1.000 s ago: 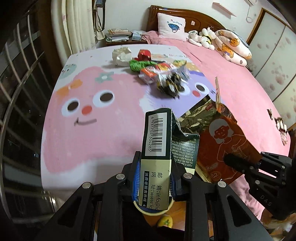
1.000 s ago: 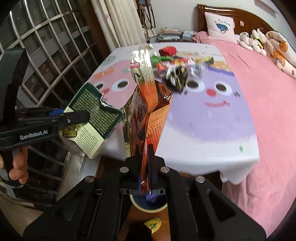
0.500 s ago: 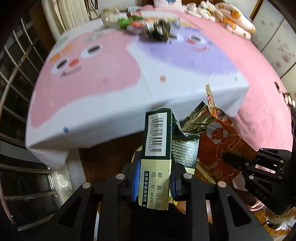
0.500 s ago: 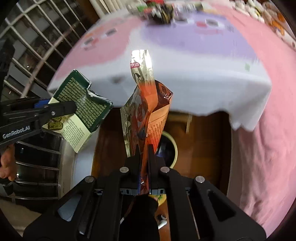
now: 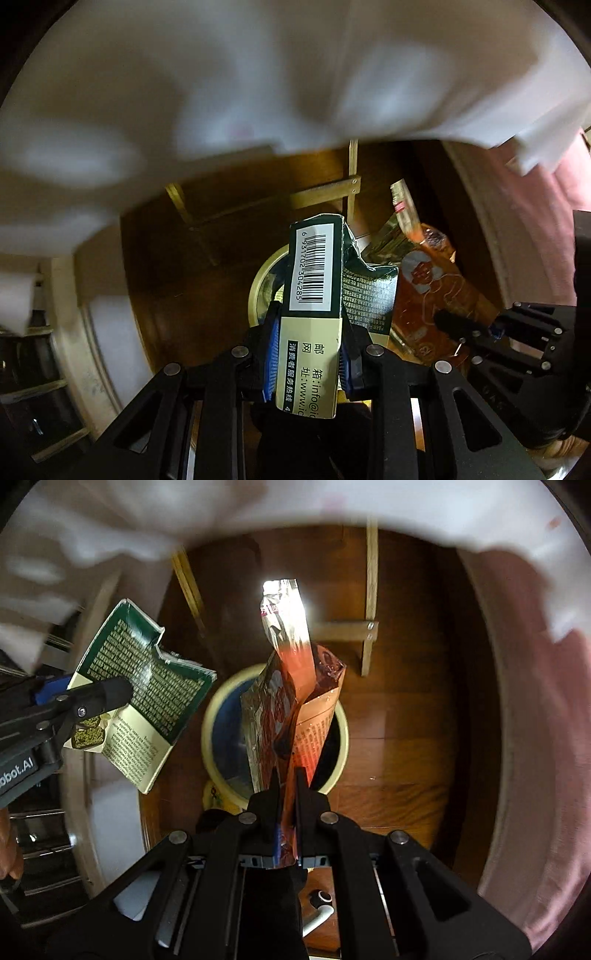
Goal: Collect trash
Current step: 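Hold both items over the bin and open both grippers to drop them, then raise both tools back toward the table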
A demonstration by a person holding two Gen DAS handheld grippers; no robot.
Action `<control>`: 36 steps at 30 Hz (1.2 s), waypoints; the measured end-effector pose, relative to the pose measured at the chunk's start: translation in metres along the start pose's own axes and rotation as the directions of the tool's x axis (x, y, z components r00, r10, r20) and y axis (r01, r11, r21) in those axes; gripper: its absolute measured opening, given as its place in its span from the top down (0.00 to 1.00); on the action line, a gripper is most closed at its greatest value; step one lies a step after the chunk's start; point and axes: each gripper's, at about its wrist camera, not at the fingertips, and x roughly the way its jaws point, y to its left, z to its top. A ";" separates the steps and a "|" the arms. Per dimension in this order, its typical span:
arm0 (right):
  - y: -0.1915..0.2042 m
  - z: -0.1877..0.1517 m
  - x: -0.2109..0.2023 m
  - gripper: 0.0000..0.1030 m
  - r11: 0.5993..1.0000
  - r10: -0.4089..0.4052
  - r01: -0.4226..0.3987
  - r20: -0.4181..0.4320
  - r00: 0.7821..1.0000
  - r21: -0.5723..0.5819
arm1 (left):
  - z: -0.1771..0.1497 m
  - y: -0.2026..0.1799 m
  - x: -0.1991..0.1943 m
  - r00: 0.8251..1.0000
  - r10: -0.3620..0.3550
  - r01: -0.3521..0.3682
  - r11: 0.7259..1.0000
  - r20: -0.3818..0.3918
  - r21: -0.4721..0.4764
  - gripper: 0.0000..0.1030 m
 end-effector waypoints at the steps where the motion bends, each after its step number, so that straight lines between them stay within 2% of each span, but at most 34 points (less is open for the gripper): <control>1: -0.001 0.000 0.016 0.97 1.000 -0.007 0.007 -0.011 1.000 0.000 | -0.002 -0.001 0.016 1.000 0.004 -0.004 1.000 -0.008 0.006 0.76; 7: -0.012 -0.004 0.085 0.96 1.000 0.000 0.002 -0.068 0.998 0.022 | -0.011 0.000 0.072 0.999 -0.012 0.013 1.000 -0.037 0.017 0.73; 9: -0.018 -0.001 0.100 0.96 0.999 0.011 -0.008 -0.079 0.997 0.037 | -0.008 0.004 0.084 0.999 -0.010 0.011 1.000 -0.043 0.019 0.56; 10: -0.020 -0.001 0.106 0.96 0.999 0.018 -0.014 -0.079 0.997 0.048 | -0.008 0.005 0.088 0.999 -0.008 0.009 1.000 -0.037 0.018 0.51; 12: -0.020 0.002 0.113 0.89 0.998 0.022 -0.017 -0.074 0.997 0.064 | -0.009 0.011 0.091 1.000 -0.005 0.006 1.000 -0.030 0.014 0.27; 14: -0.021 0.006 0.119 0.86 0.997 0.032 -0.026 -0.075 0.997 0.076 | -0.010 0.013 0.097 0.999 0.001 0.000 1.000 -0.035 0.009 0.15; 15: -0.020 0.007 0.120 0.83 0.997 0.032 -0.026 -0.075 0.997 0.079 | -0.011 0.014 0.098 0.999 -0.001 0.001 1.000 -0.036 0.005 0.15; 17: -0.018 0.007 0.121 0.56 0.996 0.028 -0.023 -0.072 0.997 0.081 | -0.011 0.020 0.100 0.999 -0.005 0.005 1.000 -0.040 -0.001 0.15; 18: -0.018 0.007 0.119 0.53 0.996 0.031 -0.025 -0.067 0.997 0.084 | -0.011 0.021 0.099 0.999 -0.003 0.003 1.000 -0.035 -0.003 0.15; 26: -0.011 0.009 0.082 0.53 0.995 0.013 -0.012 -0.012 1.000 0.096 | -0.008 0.028 0.054 0.998 0.022 -0.022 1.000 0.054 -0.007 0.15; 31: 0.000 0.011 0.040 0.53 0.997 0.007 -0.009 0.025 1.000 0.080 | -0.005 0.026 0.001 0.994 0.034 -0.035 0.999 0.107 0.004 0.15; 36: 0.011 0.010 -0.022 0.53 0.996 0.020 -0.024 0.054 0.998 0.084 | -0.002 0.023 -0.067 0.993 0.029 -0.030 1.000 0.118 0.006 0.15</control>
